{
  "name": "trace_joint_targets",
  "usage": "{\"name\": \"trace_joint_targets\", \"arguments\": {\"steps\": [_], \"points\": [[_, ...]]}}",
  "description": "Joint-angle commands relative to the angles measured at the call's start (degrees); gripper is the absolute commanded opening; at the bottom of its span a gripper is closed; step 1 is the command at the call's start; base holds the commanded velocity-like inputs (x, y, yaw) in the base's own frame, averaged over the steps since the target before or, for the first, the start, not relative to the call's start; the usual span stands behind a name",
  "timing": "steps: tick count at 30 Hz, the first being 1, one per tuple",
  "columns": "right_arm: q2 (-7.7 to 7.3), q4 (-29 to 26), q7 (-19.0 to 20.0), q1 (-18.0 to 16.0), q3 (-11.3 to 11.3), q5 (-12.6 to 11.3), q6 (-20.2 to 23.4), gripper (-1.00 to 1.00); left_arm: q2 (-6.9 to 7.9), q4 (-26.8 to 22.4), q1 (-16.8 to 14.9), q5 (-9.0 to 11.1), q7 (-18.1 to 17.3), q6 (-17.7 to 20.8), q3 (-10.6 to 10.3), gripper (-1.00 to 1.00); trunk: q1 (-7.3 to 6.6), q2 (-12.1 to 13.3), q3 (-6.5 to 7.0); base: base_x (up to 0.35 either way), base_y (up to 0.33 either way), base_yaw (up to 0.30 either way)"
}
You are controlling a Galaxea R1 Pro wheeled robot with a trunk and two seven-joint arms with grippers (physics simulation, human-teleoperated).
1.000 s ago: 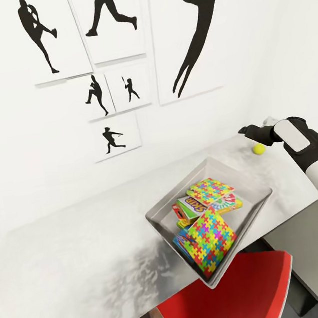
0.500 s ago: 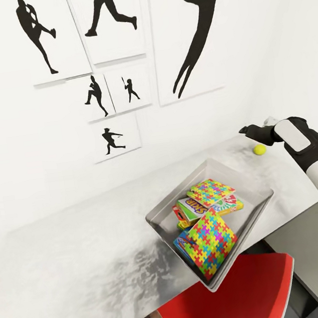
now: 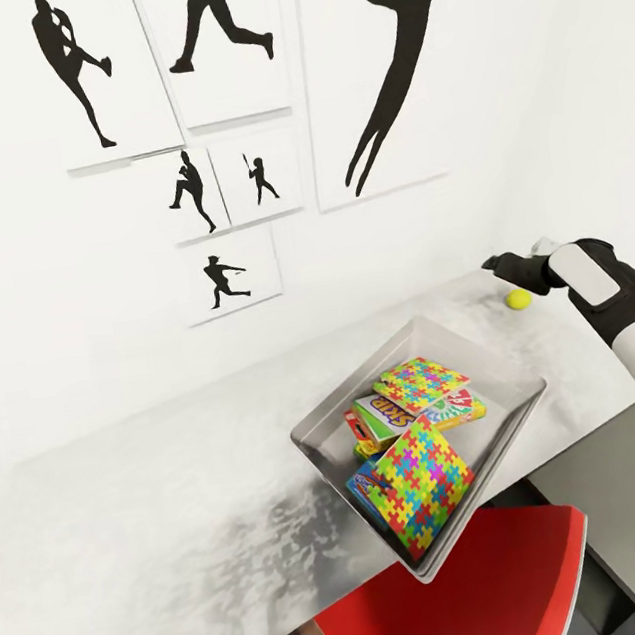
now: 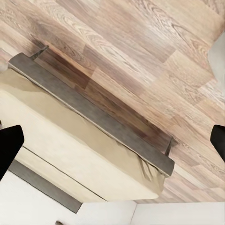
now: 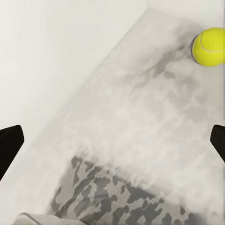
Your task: Put all the toys in the child's room - the three board games (two on the bed and one on the table), the two jigsaw puzzles on the table, and the tennis ball on the table - inside the toy box on the table in the child's room.
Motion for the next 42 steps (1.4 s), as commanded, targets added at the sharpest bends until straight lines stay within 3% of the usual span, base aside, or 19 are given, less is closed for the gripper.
{"name": "trace_joint_targets", "arguments": {"steps": [1,20,42], "points": [[-0.11,0.1,-0.5,-0.1,0.4,-0.6,-0.1,1.0,-0.05,-0.1,0.0,-0.4,-0.4,0.1,0.2,1.0,0.04,-0.1,-0.09,0.0,0.0,0.0],[-0.76,2.7,-0.2,-0.2,0.4,0.4,-1.8,1.0,-0.07,0.7,0.0,-0.1,0.1,-1.6,0.2,1.0,0.04,-0.1,-0.23,0.0,0.0,0.0],[-0.85,6.1,0.1,-4.0,0.5,1.9,-2.1,1.0,-0.09,1.3,0.0,0.1,0.2,-2.1,0.3,1.0,0.04,-0.1,-1.97,0.0,0.0,0.0]]}}
